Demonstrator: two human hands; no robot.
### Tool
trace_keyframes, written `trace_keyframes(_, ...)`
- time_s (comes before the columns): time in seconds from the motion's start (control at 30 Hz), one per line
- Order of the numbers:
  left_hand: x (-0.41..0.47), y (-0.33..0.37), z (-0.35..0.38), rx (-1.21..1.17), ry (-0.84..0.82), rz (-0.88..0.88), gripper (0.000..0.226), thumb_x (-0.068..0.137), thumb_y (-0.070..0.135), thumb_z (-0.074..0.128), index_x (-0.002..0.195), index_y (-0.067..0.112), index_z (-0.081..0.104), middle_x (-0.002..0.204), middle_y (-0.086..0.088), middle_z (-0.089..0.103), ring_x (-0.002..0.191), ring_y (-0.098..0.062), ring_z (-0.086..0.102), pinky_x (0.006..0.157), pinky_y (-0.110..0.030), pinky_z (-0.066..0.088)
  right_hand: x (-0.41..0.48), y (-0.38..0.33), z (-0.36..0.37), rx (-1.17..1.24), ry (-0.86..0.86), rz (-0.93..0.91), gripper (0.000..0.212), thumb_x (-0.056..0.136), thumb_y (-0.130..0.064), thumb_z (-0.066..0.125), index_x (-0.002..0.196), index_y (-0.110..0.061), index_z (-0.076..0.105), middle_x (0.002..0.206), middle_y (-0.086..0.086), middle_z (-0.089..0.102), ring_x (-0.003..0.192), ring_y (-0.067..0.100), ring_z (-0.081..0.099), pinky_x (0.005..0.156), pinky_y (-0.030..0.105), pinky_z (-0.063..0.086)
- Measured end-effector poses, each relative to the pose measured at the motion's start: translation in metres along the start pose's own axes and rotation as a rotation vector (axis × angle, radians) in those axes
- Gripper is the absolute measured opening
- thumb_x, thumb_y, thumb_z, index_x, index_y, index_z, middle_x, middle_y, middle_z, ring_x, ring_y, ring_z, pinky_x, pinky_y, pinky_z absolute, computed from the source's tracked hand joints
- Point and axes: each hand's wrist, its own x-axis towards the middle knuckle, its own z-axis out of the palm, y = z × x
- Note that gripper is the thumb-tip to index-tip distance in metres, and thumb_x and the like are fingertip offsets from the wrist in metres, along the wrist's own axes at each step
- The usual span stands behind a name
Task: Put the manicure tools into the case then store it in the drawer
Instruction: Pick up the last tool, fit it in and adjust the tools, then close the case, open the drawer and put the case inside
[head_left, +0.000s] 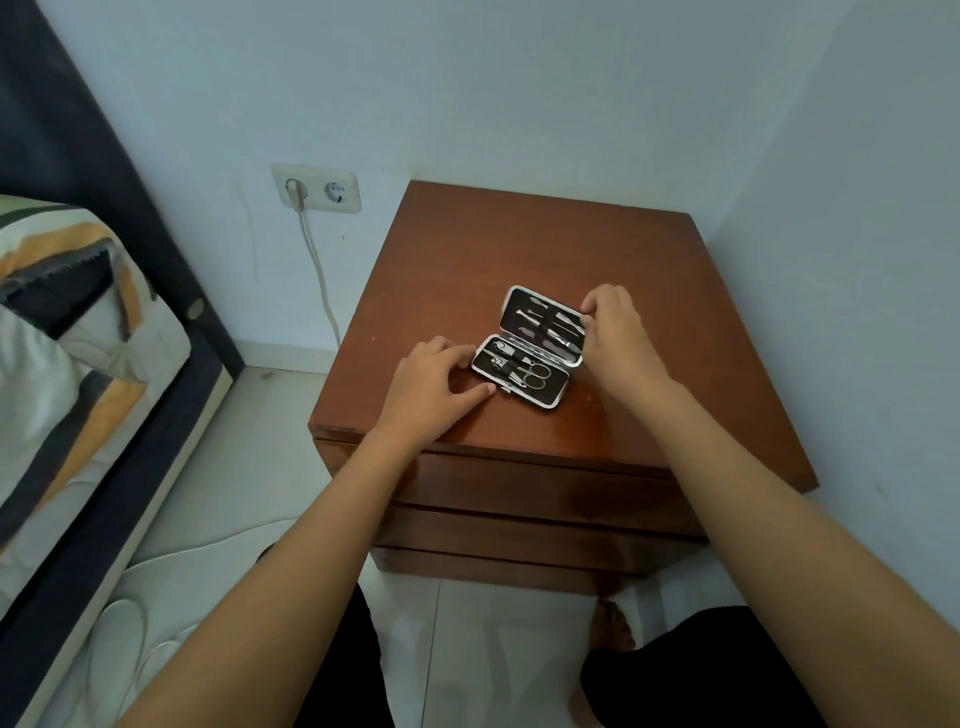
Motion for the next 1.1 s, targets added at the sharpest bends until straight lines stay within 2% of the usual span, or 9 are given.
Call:
trace_keyframes(0.13,0.0,0.011,0.016,-0.067,0.085,-0.042,0.034,0.082,0.032,0.067,0.112,0.017,0.065,0.086,0.006,0.051,0.087,-0.018,0.051,0.075,-0.033,0.042,-0.013,0.002,-0.002,0.015,0.042,-0.236,0.021,0.088,0.007,0.043,0.101,-0.004,0.056,0.106,0.013,0.05,0.097,0.022,0.052,0.083,0.02,0.038)
trace_keyframes(0.23,0.002,0.016,0.022,-0.094,0.133,-0.1,0.031,0.08,0.032,0.068,0.107,0.018,0.066,0.083,0.004,0.054,0.085,-0.019,0.051,0.074,-0.035,0.044,-0.024,0.01,0.002,0.034,0.013,-0.273,0.02,0.088,0.004,0.046,0.101,-0.005,0.059,0.103,0.012,0.05,0.098,0.025,0.052,0.087,0.025,0.043)
trace_keyframes(0.37,0.002,0.017,0.025,-0.102,0.16,-0.129,0.036,0.078,0.033,0.071,0.11,0.017,0.065,0.085,0.006,0.055,0.087,-0.019,0.052,0.079,-0.04,0.047,-0.036,0.019,0.012,-0.014,-0.111,-0.253,0.017,0.092,-0.012,0.049,0.104,-0.011,0.06,0.105,0.006,0.05,0.104,0.02,0.048,0.091,0.03,0.044)
trace_keyframes(0.47,0.003,0.016,0.026,-0.091,0.15,-0.129,0.045,0.078,0.038,0.07,0.117,0.016,0.063,0.087,0.006,0.054,0.088,-0.018,0.052,0.081,-0.042,0.048,-0.035,0.018,0.018,-0.004,-0.069,-0.218,0.02,0.092,-0.019,0.051,0.107,-0.013,0.063,0.104,0.004,0.053,0.101,0.018,0.046,0.084,0.025,0.038)
trace_keyframes(0.6,0.004,0.018,0.026,-0.131,0.163,-0.164,0.047,0.083,0.047,0.061,0.118,0.016,0.065,0.085,0.005,0.056,0.087,-0.018,0.054,0.082,-0.043,0.049,-0.033,0.015,0.027,0.075,0.044,-0.11,0.019,0.088,-0.02,0.06,0.102,-0.013,0.07,0.099,0.004,0.058,0.094,0.019,0.048,0.078,0.023,0.035)
trace_keyframes(0.8,0.005,0.023,0.025,-0.134,0.16,-0.22,0.044,0.085,0.042,0.063,0.118,0.013,0.066,0.087,0.002,0.056,0.089,-0.022,0.057,0.083,-0.045,0.049,-0.037,0.014,0.033,0.123,0.086,-0.06,0.019,0.086,-0.019,0.063,0.101,-0.012,0.071,0.1,0.004,0.061,0.096,0.019,0.049,0.08,0.023,0.037)
trace_keyframes(0.93,-0.002,0.028,0.014,-0.074,0.093,-0.176,0.041,0.089,0.037,0.057,0.121,0.012,0.062,0.098,-0.003,0.059,0.098,-0.021,0.055,0.085,-0.038,0.049,-0.049,0.02,0.025,0.177,0.054,-0.03,0.024,0.087,-0.019,0.062,0.109,-0.011,0.067,0.11,0.004,0.058,0.103,0.018,0.053,0.09,0.031,0.047)
trace_keyframes(1.0,-0.016,0.023,-0.002,-0.102,0.157,-0.168,0.038,0.092,0.033,0.055,0.123,0.012,0.061,0.11,-0.002,0.057,0.106,-0.014,0.051,0.087,-0.026,0.042,-0.068,0.035,0.012,0.214,0.134,0.031,0.026,0.087,-0.018,0.061,0.113,-0.012,0.065,0.119,0.005,0.057,0.111,0.017,0.053,0.095,0.027,0.044)
trace_keyframes(1.1,-0.05,0.006,-0.032,-0.174,0.45,-0.249,0.036,0.094,0.028,0.051,0.123,0.009,0.06,0.122,-0.005,0.054,0.117,-0.017,0.047,0.093,-0.022,0.032,-0.108,0.076,-0.015,0.21,0.425,0.129,0.026,0.087,-0.011,0.06,0.112,-0.007,0.065,0.118,0.013,0.059,0.112,0.025,0.055,0.093,0.014,0.033)
